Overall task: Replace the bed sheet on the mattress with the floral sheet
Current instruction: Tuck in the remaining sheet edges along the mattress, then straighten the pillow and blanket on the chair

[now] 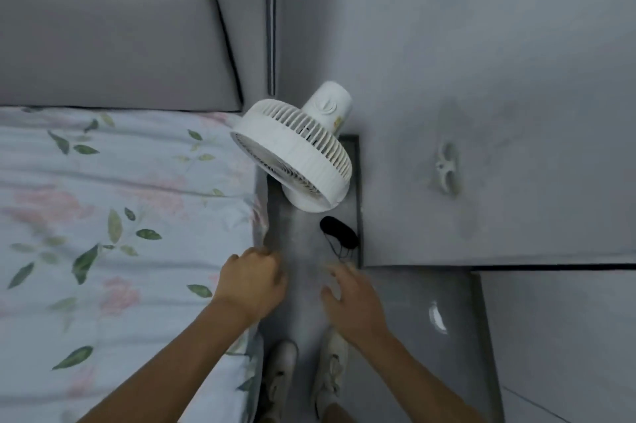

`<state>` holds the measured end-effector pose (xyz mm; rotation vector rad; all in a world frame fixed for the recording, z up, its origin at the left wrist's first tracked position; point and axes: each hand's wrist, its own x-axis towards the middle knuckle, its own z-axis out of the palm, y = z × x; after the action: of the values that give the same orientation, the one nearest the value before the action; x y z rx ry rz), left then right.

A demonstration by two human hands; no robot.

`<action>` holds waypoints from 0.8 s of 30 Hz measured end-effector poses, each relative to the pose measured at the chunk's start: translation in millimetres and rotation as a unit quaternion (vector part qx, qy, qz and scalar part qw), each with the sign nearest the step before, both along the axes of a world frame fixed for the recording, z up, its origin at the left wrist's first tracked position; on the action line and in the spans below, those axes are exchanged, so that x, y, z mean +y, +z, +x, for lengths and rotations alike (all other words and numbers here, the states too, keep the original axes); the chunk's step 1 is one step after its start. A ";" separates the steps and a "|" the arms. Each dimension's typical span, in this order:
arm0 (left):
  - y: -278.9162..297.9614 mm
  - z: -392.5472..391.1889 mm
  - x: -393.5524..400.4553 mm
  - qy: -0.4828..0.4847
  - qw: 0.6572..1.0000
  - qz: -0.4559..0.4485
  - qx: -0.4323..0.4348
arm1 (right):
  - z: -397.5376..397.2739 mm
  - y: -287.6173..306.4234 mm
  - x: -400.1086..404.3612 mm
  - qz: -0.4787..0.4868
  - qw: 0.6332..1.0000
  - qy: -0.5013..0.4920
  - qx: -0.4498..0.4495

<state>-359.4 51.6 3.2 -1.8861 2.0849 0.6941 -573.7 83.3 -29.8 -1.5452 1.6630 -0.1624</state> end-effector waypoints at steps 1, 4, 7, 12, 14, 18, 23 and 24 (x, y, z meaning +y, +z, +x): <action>32.5 -5.4 6.1 -0.004 1.000 -0.005 0.013 | -8.0 35.6 5.0 -0.011 1.000 0.002 0.005; 128.0 -16.7 28.7 -0.040 0.997 -0.048 0.053 | -29.9 140.8 28.9 -0.056 0.998 -0.017 0.014; 206.8 -21.9 54.7 -0.098 0.985 -0.118 0.085 | -52.3 233.2 73.8 -0.125 0.990 -0.046 0.041; 303.1 -53.3 80.9 -0.157 0.956 -0.196 0.155 | -99.6 339.4 154.3 -0.213 0.962 -0.113 0.132; 327.6 -83.9 93.0 -0.210 0.939 -0.210 0.171 | -121.9 360.1 194.7 -0.224 0.949 -0.160 0.157; 359.2 -158.7 135.2 -0.331 0.904 -0.203 0.179 | -153.7 375.0 294.6 -0.217 0.920 -0.286 0.156; 370.2 -247.2 222.7 -0.454 0.850 -0.183 0.193 | -170.8 370.5 436.8 -0.188 0.874 -0.405 0.193; 369.4 -263.3 243.1 -0.479 0.837 -0.185 0.189 | -173.3 371.0 464.9 -0.178 0.864 -0.428 0.196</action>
<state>-622.7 294.7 372.7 -0.5687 3.1393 0.4195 -747.0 548.1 341.2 -0.9965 2.6915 -0.6892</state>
